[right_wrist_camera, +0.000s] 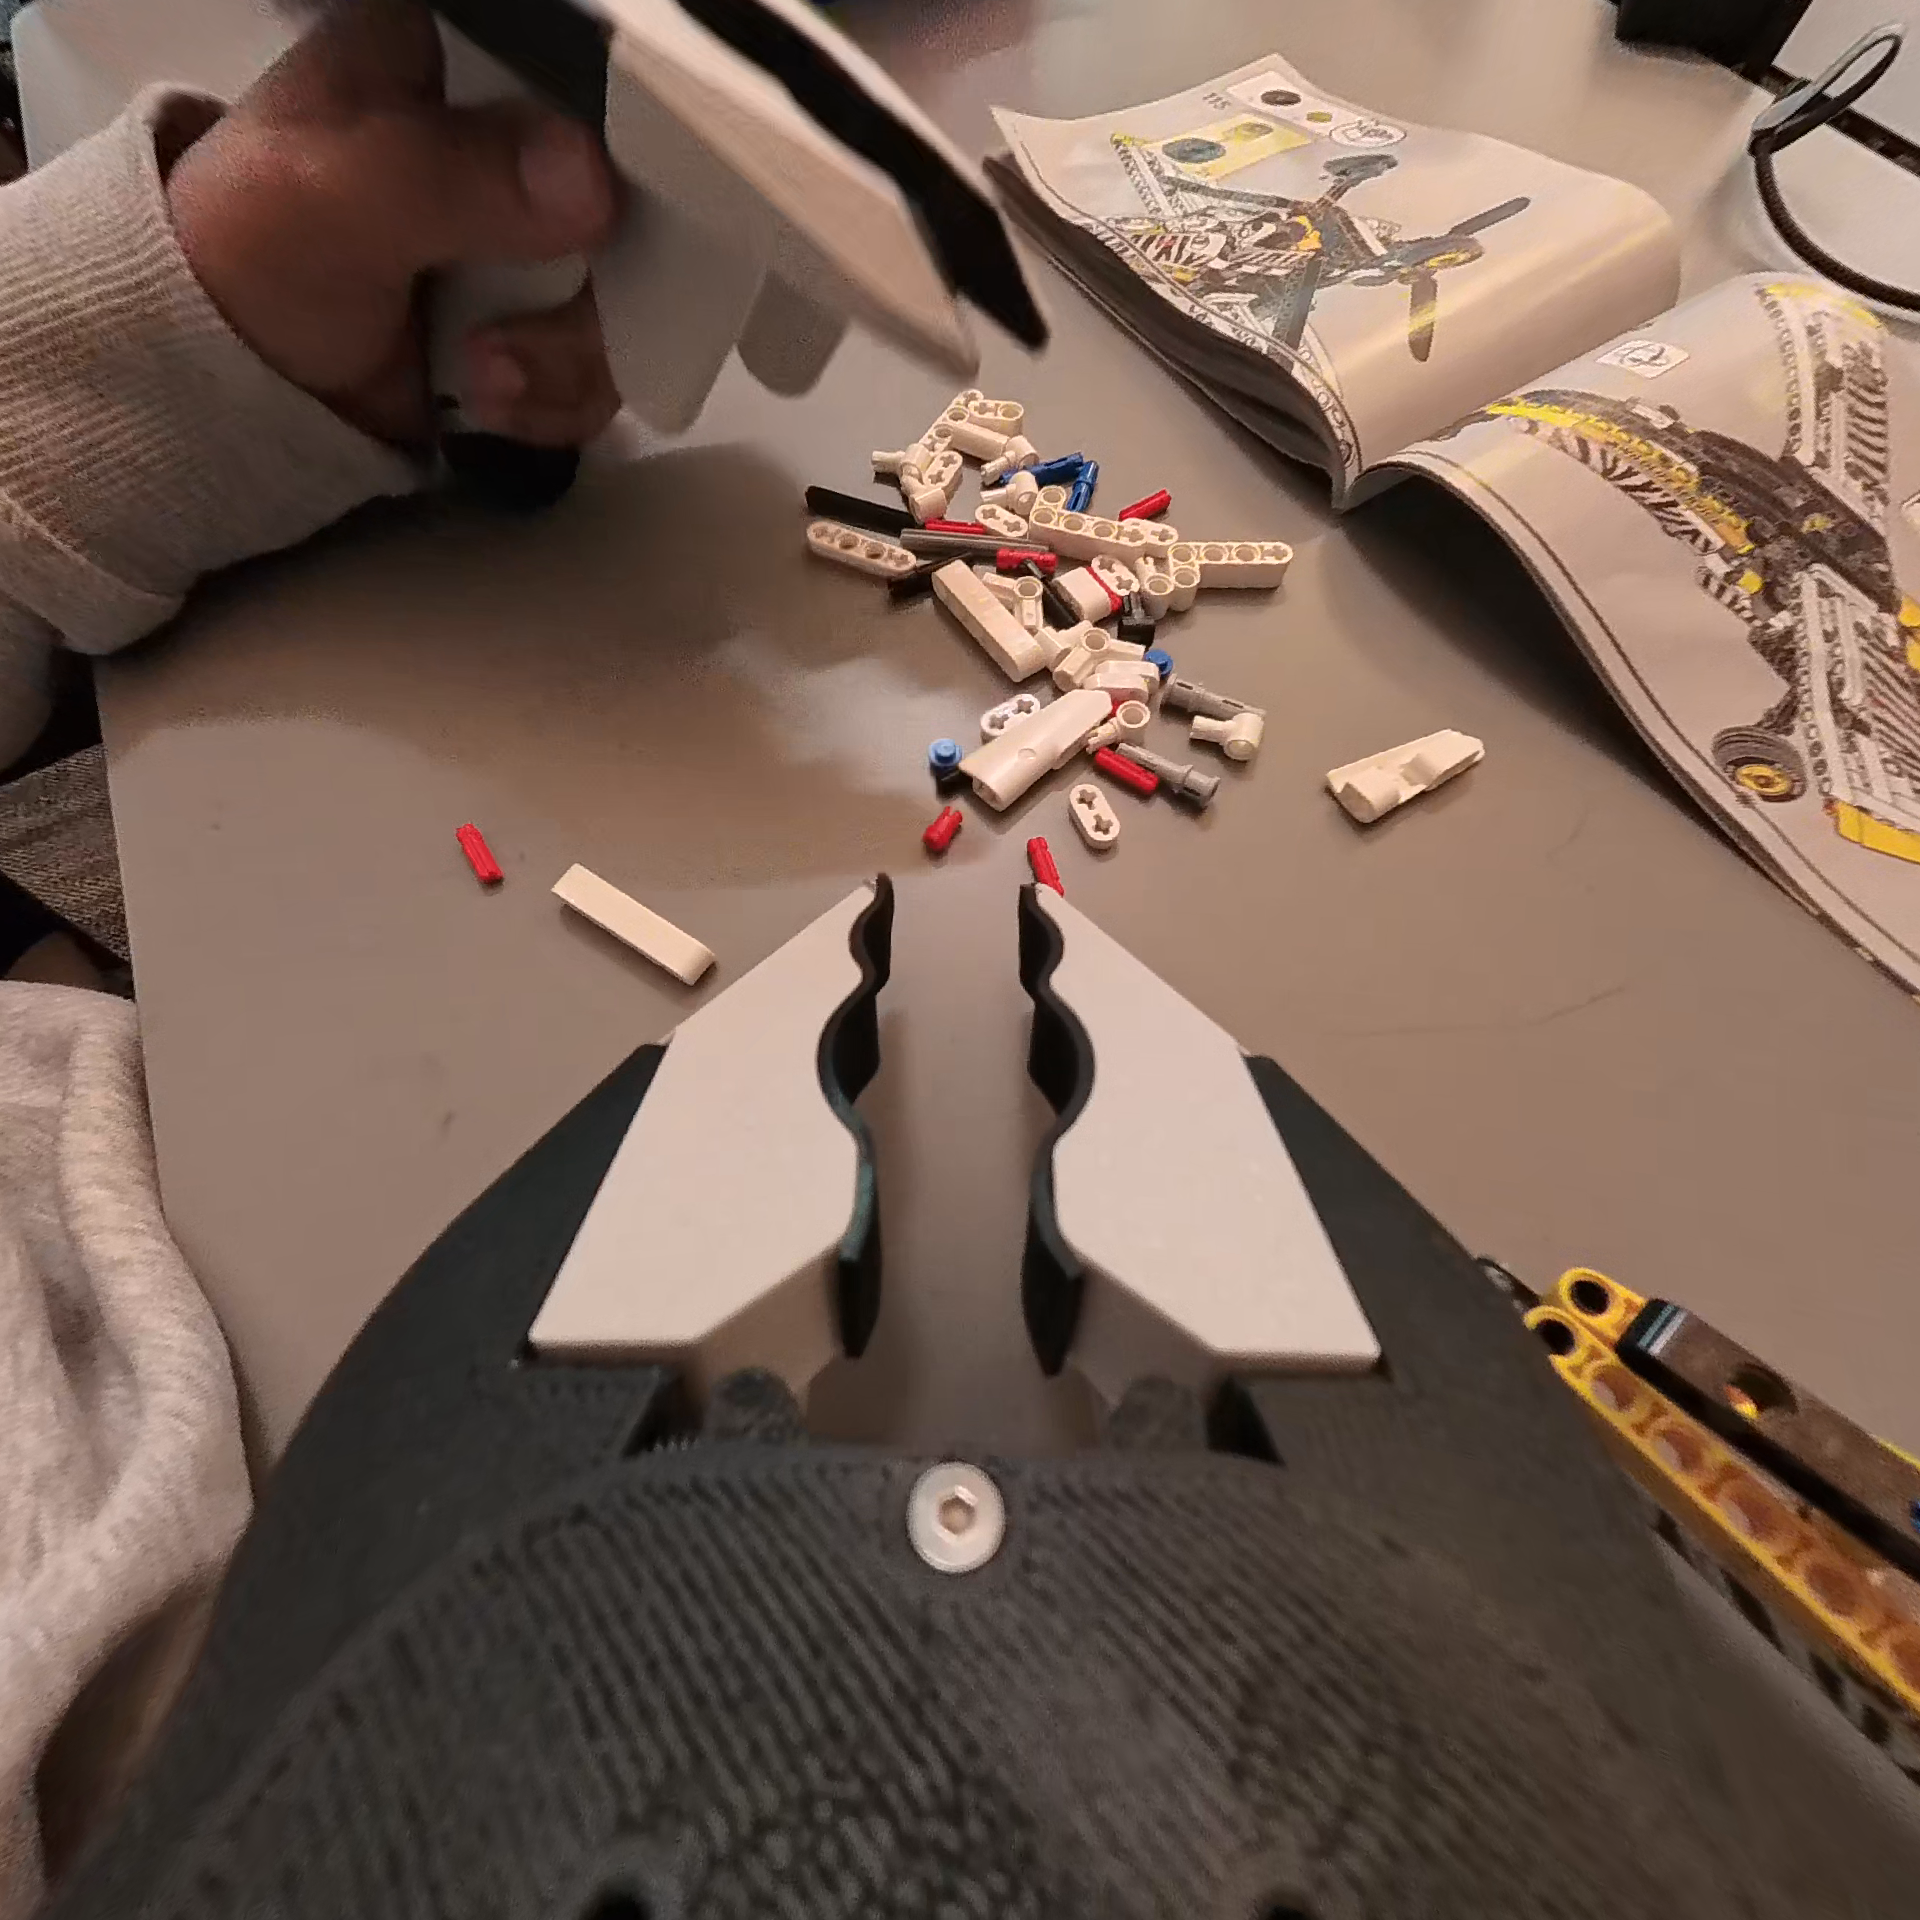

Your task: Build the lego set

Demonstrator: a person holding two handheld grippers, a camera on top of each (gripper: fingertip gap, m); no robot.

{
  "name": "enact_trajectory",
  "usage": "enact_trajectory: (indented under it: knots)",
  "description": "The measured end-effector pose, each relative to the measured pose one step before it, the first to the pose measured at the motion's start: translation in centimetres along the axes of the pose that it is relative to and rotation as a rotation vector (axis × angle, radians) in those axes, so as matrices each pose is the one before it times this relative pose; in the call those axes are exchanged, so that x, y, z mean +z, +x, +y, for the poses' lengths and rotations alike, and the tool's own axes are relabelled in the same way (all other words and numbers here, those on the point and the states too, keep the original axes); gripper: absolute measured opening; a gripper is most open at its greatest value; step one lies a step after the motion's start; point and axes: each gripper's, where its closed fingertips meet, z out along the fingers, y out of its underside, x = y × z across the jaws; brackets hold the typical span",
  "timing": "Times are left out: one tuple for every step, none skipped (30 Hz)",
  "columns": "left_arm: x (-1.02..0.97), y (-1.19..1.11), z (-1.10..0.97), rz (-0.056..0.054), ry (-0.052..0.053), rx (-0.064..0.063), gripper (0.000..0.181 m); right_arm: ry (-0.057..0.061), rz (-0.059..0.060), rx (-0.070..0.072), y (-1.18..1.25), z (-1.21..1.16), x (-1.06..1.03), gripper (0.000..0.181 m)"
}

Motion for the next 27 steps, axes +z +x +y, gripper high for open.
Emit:
enact_trajectory:
  knots:
    - [0.636,0.324,0.772,-0.0044,-0.0588,0.0167,0.032,-0.0010,0.0001,0.0003,0.007,0.011,0.014,0.023]
    - [0.468,0.102,0.539,-0.0293,-0.0448,0.0387,0.033,-0.0007,0.0005,0.0000,0.016,-0.001,0.010,0.024]
    - [0.351,0.110,0.372,-0.0361,-0.0325,0.0513,0.033,0.0004,0.0007,-0.0005,0.000,-0.002,-0.001,0.024]
    - [0.333,0.216,0.362,-0.0284,-0.0312,0.0525,0.033,0.0013,0.0010,-0.0007,0.010,-0.015,-0.012,0.024]
    - [0.361,0.188,0.405,-0.0268,-0.0349,0.0480,0.034,0.0008,0.0005,-0.0003,0.009,-0.020,0.000,0.024]
    - [0.385,0.149,0.419,-0.0267,-0.0366,0.0448,0.034,-0.0011,-0.0002,0.0005,0.012,0.015,0.009,0.024]
    - [0.363,0.170,0.412,-0.0233,-0.0355,0.0426,0.033,-0.0027,-0.0008,0.0008,0.004,0.028,0.030,0.024]
    - [0.341,0.192,0.361,-0.0180,-0.0319,0.0391,0.033,-0.0029,-0.0009,-0.0001,-0.008,0.027,0.035,0.024]
    - [0.262,0.148,0.299,-0.0154,-0.0257,0.0313,0.033,-0.0015,0.0005,-0.0016,-0.005,0.017,0.013,0.024]
    - [0.191,0.067,0.203,-0.0121,-0.0182,0.0199,0.033,0.0006,0.0015,-0.0027,-0.004,-0.007,0.003,0.024]
    - [0.092,0.059,0.111,-0.0028,-0.0097,0.0082,0.033,0.0018,0.0018,-0.0031,-0.010,-0.025,-0.021,0.024]
    - [0.011,0.033,0.020,0.0070,-0.0013,-0.0038,0.033,0.0020,0.0014,-0.0029,-0.004,-0.031,-0.017,0.024]
    - [-0.063,-0.050,-0.056,0.0103,0.0055,-0.0161,0.033,0.0018,0.0005,-0.0028,-0.018,-0.020,-0.012,0.024]
    - [-0.112,-0.140,-0.111,0.0114,0.0101,-0.0250,0.032,0.0013,0.0008,-0.0028,-0.014,-0.013,-0.016,0.024]
    - [-0.132,-0.169,-0.118,0.0117,0.0121,-0.0282,0.032,0.0010,0.0009,-0.0029,-0.016,-0.017,-0.007,0.024]
    - [-0.137,-0.106,-0.134,0.0136,0.0120,-0.0247,0.032,0.0000,0.0006,-0.0031,-0.023,-0.002,0.003,0.024]
    - [-0.118,-0.067,-0.110,0.0122,0.0107,-0.0188,0.032,-0.0012,0.0012,-0.0032,-0.019,0.016,0.010,0.024]
    - [-0.081,-0.033,-0.086,0.0095,0.0077,-0.0136,0.032,-0.0009,0.0012,-0.0033,-0.019,0.003,0.007,0.024]
    - [-0.049,-0.013,-0.047,0.0073,0.0040,-0.0086,0.032,-0.0010,0.0012,-0.0030,-0.021,0.012,0.012,0.024]
    - [-0.021,0.024,-0.012,0.0059,0.0017,-0.0042,0.032,-0.0008,0.0012,-0.0028,-0.008,0.007,0.017,0.024]
    - [-0.011,0.013,-0.002,0.0034,0.0003,-0.0020,0.032,-0.0007,0.0014,-0.0022,-0.005,0.013,0.007,0.024]
    - [0.008,0.012,0.010,0.0014,-0.0006,-0.0006,0.032,-0.0007,0.0010,-0.0017,-0.002,0.002,0.005,0.024]
    - [0.003,0.011,0.010,-0.0001,-0.0011,0.0009,0.032,-0.0006,0.0010,-0.0013,0.004,0.012,0.008,0.024]
    - [0.020,0.004,0.022,-0.0014,-0.0021,0.0018,0.032,-0.0008,0.0008,-0.0007,0.001,0.009,0.015,0.024]
    - [0.030,-0.003,0.053,-0.0022,-0.0036,0.0023,0.032,-0.0007,0.0003,-0.0002,0.001,0.002,0.006,0.024]
    - [0.047,0.006,0.053,-0.0026,-0.0048,0.0030,0.032,-0.0005,0.0003,0.0001,0.008,0.010,0.010,0.024]
    - [0.049,0.006,0.060,-0.0030,-0.0057,0.0035,0.032,-0.0004,0.0000,0.0003,0.011,0.004,0.001,0.024]
